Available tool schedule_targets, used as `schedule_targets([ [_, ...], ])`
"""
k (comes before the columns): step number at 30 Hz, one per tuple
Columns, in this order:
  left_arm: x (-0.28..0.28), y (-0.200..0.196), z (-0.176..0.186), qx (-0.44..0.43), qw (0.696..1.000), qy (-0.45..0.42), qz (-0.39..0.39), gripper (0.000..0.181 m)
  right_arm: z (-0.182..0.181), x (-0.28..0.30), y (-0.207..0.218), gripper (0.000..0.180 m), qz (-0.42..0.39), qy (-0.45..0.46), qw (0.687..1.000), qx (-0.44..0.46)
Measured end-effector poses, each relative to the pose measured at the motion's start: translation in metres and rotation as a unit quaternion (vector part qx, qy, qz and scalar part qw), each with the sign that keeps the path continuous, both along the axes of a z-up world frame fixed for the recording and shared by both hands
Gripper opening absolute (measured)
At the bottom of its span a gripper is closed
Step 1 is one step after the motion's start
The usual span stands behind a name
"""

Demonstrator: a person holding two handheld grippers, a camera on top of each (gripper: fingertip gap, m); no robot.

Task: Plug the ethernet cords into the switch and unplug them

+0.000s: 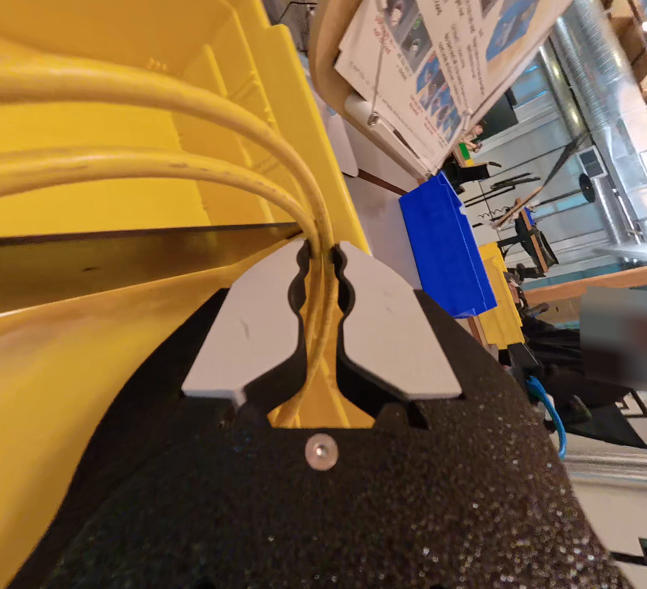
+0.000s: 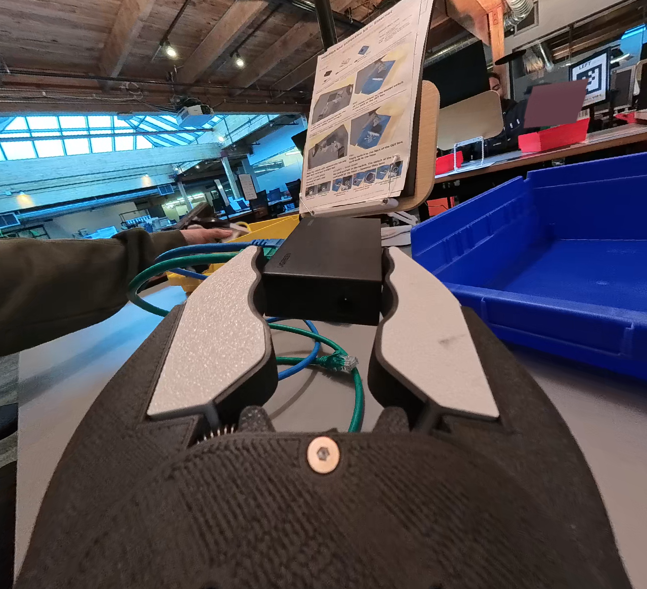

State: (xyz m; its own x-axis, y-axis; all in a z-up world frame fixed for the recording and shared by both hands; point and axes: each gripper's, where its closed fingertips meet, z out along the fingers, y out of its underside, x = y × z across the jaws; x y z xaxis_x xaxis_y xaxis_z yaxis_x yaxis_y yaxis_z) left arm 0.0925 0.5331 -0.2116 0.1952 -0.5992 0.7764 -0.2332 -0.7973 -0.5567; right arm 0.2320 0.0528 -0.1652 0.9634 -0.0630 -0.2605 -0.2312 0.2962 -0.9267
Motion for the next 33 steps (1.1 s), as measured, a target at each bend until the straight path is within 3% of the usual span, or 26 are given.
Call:
schedule_targets([
  [4,-0.004,-0.013,0.030,0.096,0.995,-0.002,-0.026,0.011,0.001,0.000,-0.001,0.064,0.001,-0.001,1.000,0.005],
  [8,-0.009,-0.051,0.099,0.171,0.980,-0.066,-0.082,0.011,0.001,-0.001,-0.001,0.064,0.002,-0.004,1.000,0.004],
  [12,-0.020,-0.137,0.172,0.188,0.939,-0.191,-0.215,0.011,0.002,-0.001,-0.003,0.064,-0.006,-0.008,1.000,0.010],
  [15,-0.033,-0.211,0.195,0.187,0.887,-0.272,-0.324,0.012,0.004,0.002,-0.006,0.064,-0.010,-0.001,1.000,0.020],
  [19,-0.054,-0.284,0.186,0.160,0.812,-0.380,-0.413,0.011,0.006,0.005,-0.011,0.064,-0.011,0.009,0.999,0.039],
  [21,-0.062,-0.303,0.167,0.142,0.792,-0.416,-0.424,0.011,0.006,0.004,-0.012,0.064,-0.009,0.010,0.999,0.042],
  [24,-0.061,-0.314,0.126,0.109,0.805,-0.410,-0.415,0.011,0.006,0.002,-0.011,0.064,-0.006,0.003,0.999,0.039],
  [29,-0.083,-0.332,0.066,0.151,0.810,-0.374,-0.426,0.011,0.006,-0.001,-0.008,0.064,-0.003,-0.007,1.000,0.030],
  [33,-0.104,-0.329,0.051,0.123,0.841,-0.338,-0.405,0.012,0.005,-0.001,-0.008,0.064,-0.002,-0.005,1.000,0.030],
])
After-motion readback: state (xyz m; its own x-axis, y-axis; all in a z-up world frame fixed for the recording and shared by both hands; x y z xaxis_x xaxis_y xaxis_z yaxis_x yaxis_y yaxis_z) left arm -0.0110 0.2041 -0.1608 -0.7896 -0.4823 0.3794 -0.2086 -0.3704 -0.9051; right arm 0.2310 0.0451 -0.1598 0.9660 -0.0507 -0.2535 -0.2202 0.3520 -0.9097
